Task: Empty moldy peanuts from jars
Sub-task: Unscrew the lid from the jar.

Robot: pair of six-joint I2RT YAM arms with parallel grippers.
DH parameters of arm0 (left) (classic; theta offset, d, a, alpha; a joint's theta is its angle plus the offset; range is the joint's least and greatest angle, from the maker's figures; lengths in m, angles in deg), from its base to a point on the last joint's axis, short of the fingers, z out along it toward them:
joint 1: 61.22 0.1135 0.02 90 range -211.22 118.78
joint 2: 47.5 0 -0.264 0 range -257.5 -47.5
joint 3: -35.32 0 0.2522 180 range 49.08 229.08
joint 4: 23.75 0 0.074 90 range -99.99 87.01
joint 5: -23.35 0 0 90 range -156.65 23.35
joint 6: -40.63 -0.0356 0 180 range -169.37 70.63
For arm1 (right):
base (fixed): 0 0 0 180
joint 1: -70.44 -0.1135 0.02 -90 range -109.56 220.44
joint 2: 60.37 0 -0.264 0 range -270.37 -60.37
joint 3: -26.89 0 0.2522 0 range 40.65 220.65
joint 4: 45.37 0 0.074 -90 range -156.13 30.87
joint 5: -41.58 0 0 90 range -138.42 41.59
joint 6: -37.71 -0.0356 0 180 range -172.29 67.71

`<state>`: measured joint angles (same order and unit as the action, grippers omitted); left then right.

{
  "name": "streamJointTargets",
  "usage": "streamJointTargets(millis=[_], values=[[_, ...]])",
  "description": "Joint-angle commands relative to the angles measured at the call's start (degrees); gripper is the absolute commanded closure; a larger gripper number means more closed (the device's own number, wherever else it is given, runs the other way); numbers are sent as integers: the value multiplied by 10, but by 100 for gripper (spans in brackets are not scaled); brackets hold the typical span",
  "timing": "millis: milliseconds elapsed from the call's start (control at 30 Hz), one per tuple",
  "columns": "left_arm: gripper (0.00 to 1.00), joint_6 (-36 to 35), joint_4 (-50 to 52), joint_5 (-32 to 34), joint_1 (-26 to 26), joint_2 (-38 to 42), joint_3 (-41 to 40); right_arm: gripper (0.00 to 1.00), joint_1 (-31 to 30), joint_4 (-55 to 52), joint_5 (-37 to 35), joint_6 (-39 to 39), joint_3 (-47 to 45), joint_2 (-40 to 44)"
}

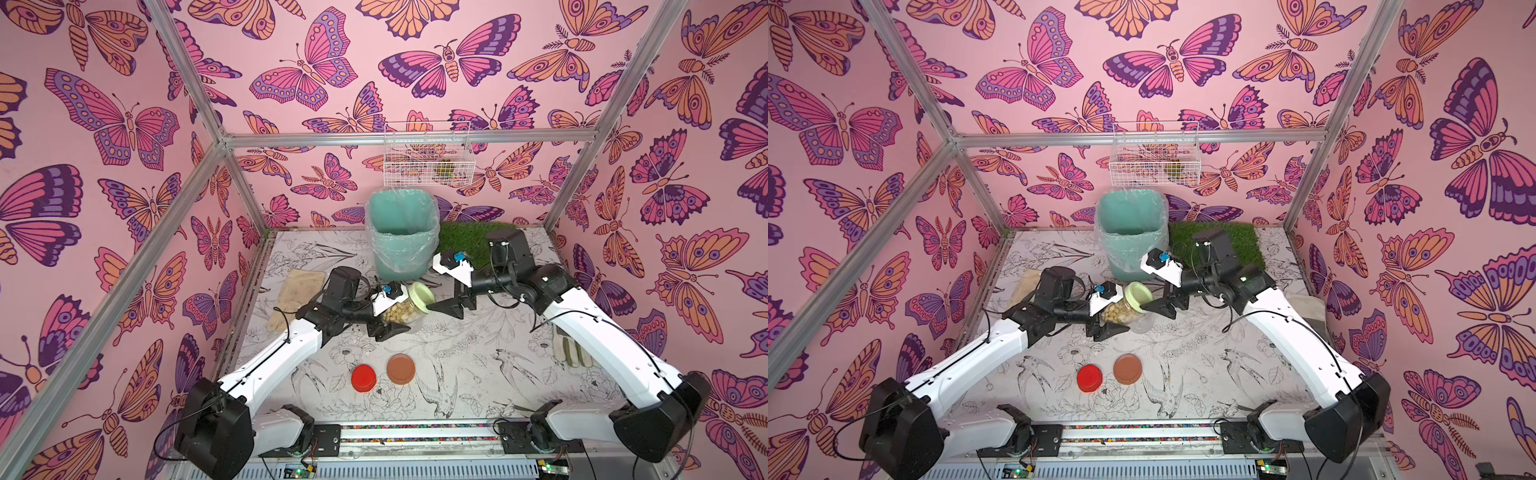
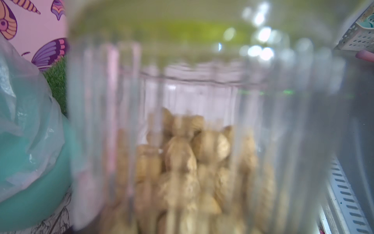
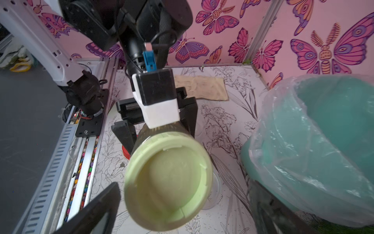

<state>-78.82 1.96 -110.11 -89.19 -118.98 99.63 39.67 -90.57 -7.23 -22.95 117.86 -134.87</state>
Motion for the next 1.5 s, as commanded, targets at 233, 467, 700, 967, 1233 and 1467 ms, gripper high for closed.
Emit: streamJointTargets(millis=[233, 467, 700, 967, 1233, 1467], values=[[100, 8, -23, 14, 2, 14, 9, 1, 2, 28, -100, -427, 16, 79], [100, -3, -33, 46, 2, 29, 3, 1, 2, -211, -136, -630, 138, -13], [100, -7, -35, 52, 1, 31, 6, 1, 1, -186, -80, -755, 127, -69], [100, -8, -35, 49, 1, 21, 6, 1, -12, -111, -60, -826, 89, -78], [100, -7, -37, 47, 1, 16, 3, 1, -25, -94, -63, -840, 81, -90], [100, -3, -39, 46, 0, 16, -2, 1, -37, -95, -56, -831, 99, -109]])
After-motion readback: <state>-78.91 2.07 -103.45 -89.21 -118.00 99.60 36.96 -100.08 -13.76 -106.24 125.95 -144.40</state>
